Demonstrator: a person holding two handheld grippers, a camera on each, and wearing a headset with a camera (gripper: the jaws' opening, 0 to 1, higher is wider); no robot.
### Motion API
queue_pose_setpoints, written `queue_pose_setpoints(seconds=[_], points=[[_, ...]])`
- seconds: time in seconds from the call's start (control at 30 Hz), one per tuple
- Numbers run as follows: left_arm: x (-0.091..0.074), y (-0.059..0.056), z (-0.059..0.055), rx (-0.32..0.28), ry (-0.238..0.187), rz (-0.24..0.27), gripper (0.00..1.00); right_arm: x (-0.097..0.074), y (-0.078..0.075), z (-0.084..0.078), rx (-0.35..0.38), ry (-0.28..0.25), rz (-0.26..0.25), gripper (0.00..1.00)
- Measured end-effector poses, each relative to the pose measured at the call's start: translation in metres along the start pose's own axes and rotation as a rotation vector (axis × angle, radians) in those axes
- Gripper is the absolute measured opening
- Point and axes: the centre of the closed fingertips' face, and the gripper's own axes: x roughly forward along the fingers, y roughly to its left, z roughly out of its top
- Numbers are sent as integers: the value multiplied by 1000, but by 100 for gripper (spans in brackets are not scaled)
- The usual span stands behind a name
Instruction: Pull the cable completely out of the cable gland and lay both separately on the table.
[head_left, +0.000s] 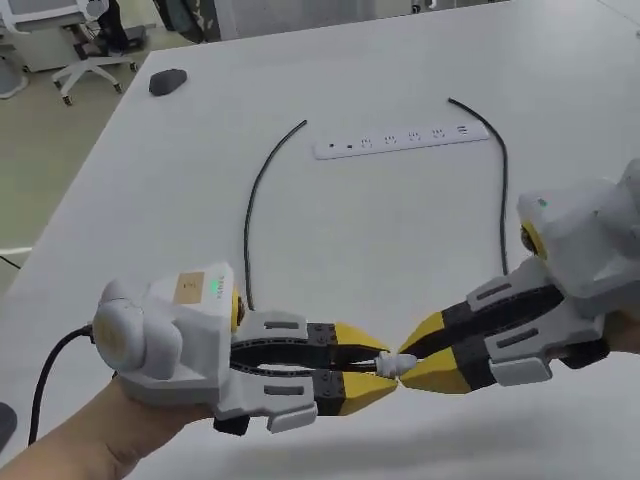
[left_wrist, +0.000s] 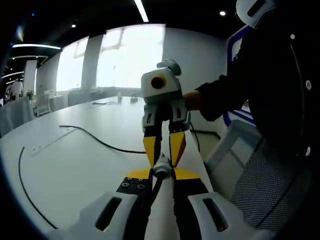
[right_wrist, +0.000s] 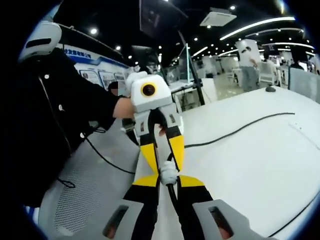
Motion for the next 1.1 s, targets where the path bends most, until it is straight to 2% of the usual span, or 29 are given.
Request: queue_pose_setpoints(seconds=[0.1,0.17,0.2,0.27,0.33,0.37,0.43,0.5,0.53,0.57,0.6,0.67,0.73,0.97,1.1], points=[[0,2,-1,-44,1,7,15,1,-1,0,-95,14,-25,8],[0,3,-2,-61,0,9,15,1,0,0,-218,33,-46,8],[0,4,-3,-102,-3,10,15,1,0,-1,-266,36,-53,8],[0,5,-3,-109,-5,12,15,0,-3,-1,-304,40,-71,8],[0,5,-3,-153,-7,13,15,0,-3,-2,-338,42,-77,8],[1,6,-3,-151,-11,17,15,0,-4,-1,-366,45,-87,8],[1,6,-3,-168,-12,14,15,0,-2,-2,-375,51,-87,8],[2,3,-5,-147,-5,5,15,0,-1,-5,-385,68,-78,8],[3,1,-6,-132,3,1,15,-1,-1,-10,-330,101,-69,8],[4,1,-8,-101,10,6,15,-1,-3,-11,-275,102,-75,8],[4,1,-8,-108,6,6,15,-1,-3,-14,-227,110,-63,10],[3,3,-6,-112,-3,14,15,-1,-5,-17,-243,123,-67,12],[1,4,-5,-107,-3,16,15,-3,-4,-22,-244,141,-68,9],[1,4,-10,-106,15,20,15,-6,-9,-19,-227,127,-102,0],[1,4,-8,-101,13,25,15,-7,-5,-18,-233,121,-98,0]])
